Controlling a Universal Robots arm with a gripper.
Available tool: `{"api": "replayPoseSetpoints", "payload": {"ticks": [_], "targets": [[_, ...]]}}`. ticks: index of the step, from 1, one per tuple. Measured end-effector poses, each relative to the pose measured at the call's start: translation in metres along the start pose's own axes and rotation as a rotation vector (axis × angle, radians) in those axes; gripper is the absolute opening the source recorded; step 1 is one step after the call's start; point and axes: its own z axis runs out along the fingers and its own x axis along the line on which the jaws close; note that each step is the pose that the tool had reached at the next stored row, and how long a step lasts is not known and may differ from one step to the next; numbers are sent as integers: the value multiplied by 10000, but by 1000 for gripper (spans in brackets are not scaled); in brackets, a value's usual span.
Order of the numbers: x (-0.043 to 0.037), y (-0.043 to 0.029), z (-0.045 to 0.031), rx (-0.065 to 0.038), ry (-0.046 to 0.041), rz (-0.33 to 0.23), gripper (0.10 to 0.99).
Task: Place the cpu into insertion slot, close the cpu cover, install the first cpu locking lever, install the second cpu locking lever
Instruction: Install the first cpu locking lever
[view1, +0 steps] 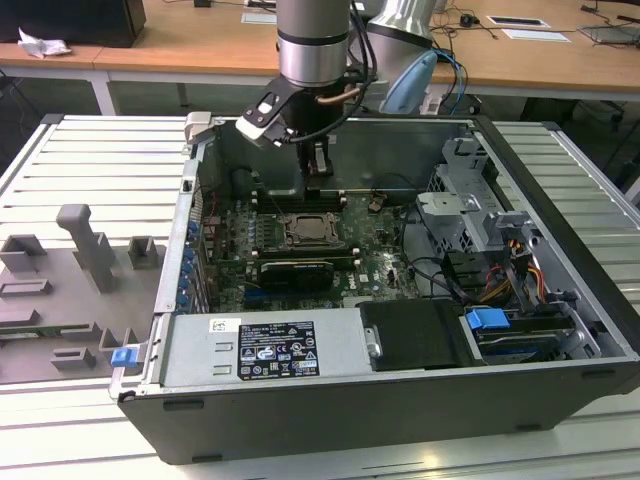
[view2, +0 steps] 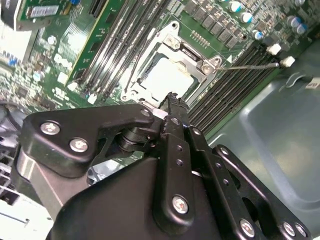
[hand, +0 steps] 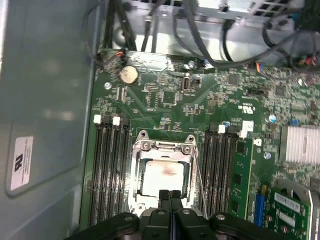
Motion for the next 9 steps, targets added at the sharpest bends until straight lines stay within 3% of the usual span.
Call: {"api": "replayPoseSetpoints", "payload": {"ticks": [9], "targets": [[0,0,1,-55,37,-2104,106]]}}
